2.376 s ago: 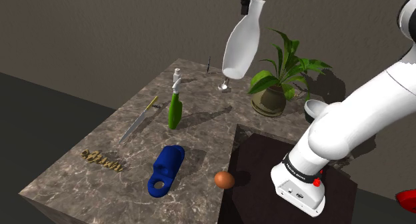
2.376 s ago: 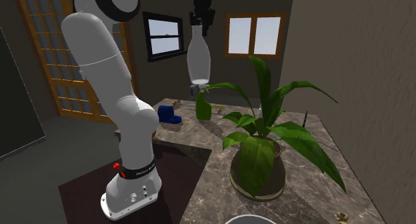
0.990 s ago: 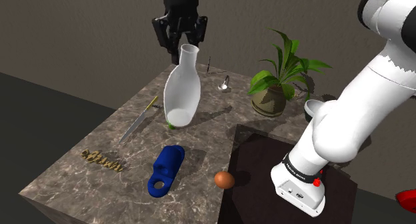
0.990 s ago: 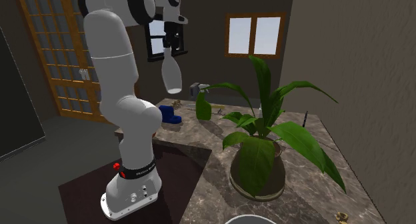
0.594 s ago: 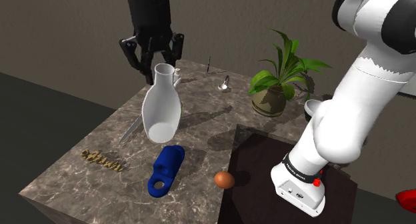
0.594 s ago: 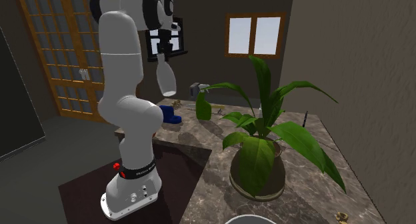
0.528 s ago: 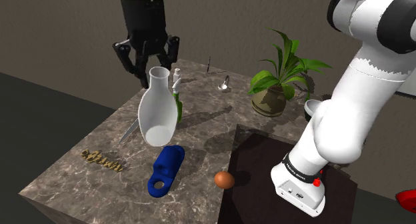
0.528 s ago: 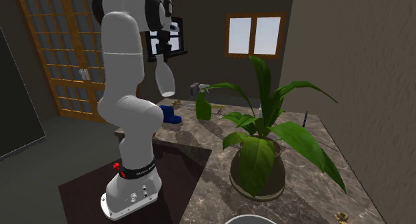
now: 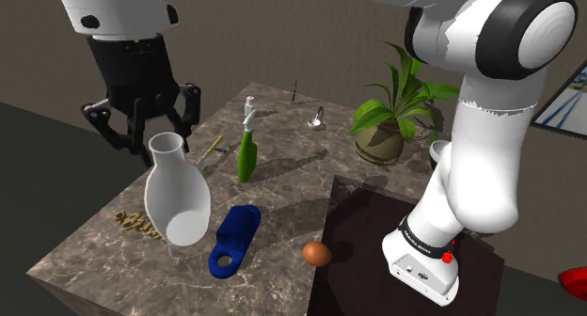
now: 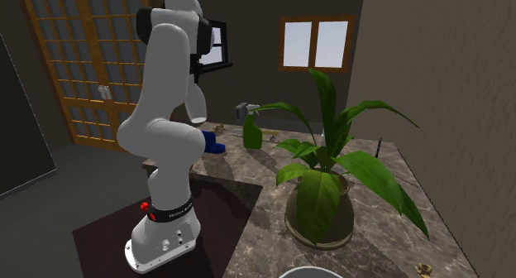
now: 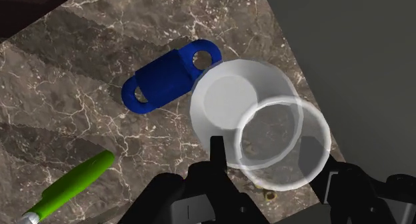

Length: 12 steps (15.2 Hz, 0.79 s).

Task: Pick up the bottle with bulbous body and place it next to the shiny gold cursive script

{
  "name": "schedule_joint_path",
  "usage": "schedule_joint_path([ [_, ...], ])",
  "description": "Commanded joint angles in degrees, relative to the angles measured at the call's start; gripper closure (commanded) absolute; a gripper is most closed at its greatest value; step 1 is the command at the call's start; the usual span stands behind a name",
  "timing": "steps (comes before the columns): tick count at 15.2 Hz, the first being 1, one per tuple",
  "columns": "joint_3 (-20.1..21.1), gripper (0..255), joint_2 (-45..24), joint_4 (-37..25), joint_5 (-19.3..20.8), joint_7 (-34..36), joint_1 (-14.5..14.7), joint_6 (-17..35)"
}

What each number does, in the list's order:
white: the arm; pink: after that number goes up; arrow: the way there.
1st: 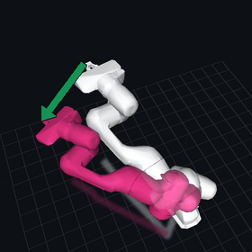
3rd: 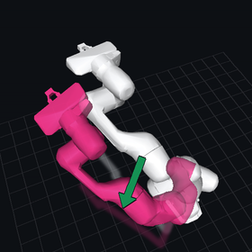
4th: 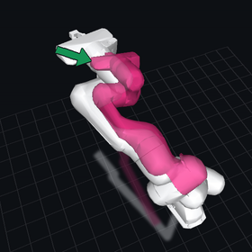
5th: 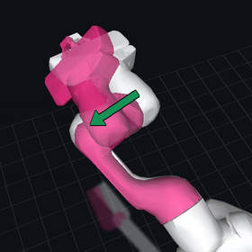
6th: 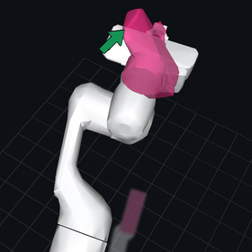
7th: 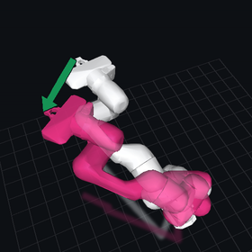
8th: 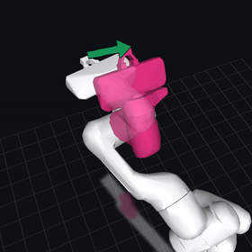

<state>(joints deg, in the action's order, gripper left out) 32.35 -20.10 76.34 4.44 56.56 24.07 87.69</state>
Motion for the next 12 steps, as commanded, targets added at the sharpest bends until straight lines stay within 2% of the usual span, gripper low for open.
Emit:
schedule_joint_path([
  [1,0.1,255,-4.9,-5.2,2.3,2.5,3.1,-0.7],
  [3,-0.1,255,-9.6,-10.5,4.3,4.4,6.3,-1.5],
  [12,-0.3,255,-8.5,-1.7,3.8,4.0,4.7,6.1],
])
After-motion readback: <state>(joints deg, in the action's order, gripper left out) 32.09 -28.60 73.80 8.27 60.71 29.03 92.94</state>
